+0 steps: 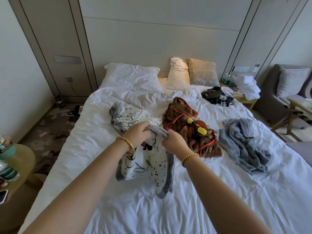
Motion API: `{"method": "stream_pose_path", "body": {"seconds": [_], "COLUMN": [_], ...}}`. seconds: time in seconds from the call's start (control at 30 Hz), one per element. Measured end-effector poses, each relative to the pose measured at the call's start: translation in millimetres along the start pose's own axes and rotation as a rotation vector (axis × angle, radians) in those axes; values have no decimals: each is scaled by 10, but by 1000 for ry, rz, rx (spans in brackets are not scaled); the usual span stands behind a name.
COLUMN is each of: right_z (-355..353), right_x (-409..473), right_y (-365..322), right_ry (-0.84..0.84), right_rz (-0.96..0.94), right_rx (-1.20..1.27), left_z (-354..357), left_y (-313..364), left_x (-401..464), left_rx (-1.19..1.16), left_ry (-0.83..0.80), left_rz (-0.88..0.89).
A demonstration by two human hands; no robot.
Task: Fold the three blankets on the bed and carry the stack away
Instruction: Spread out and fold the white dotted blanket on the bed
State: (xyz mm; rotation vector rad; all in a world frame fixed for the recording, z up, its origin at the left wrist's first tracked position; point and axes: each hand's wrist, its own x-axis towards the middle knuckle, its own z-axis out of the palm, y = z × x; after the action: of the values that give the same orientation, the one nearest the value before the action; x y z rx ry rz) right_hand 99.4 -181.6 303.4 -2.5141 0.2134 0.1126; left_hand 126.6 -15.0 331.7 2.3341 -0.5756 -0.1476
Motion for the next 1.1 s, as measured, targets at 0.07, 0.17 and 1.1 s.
{"method": "stream_pose_path", "body": {"seconds": [0.07,0.17,1.1], "right_z": [72,139,-161], "right_x": [-37,-94,-143], "right_y": [170,328,-44], "right_ry": [63,150,45], "right_rz": [77,67,-334], "right_rx": [23,65,-194], "left_z": [-116,-306,-96], "left_y": [-31,-200,-1097], "left_x": [27,49,-323], "left_rx": [-1,-22,405], "left_ry": [110,266,-283], "left_rz": [-9,-120,-437]}}
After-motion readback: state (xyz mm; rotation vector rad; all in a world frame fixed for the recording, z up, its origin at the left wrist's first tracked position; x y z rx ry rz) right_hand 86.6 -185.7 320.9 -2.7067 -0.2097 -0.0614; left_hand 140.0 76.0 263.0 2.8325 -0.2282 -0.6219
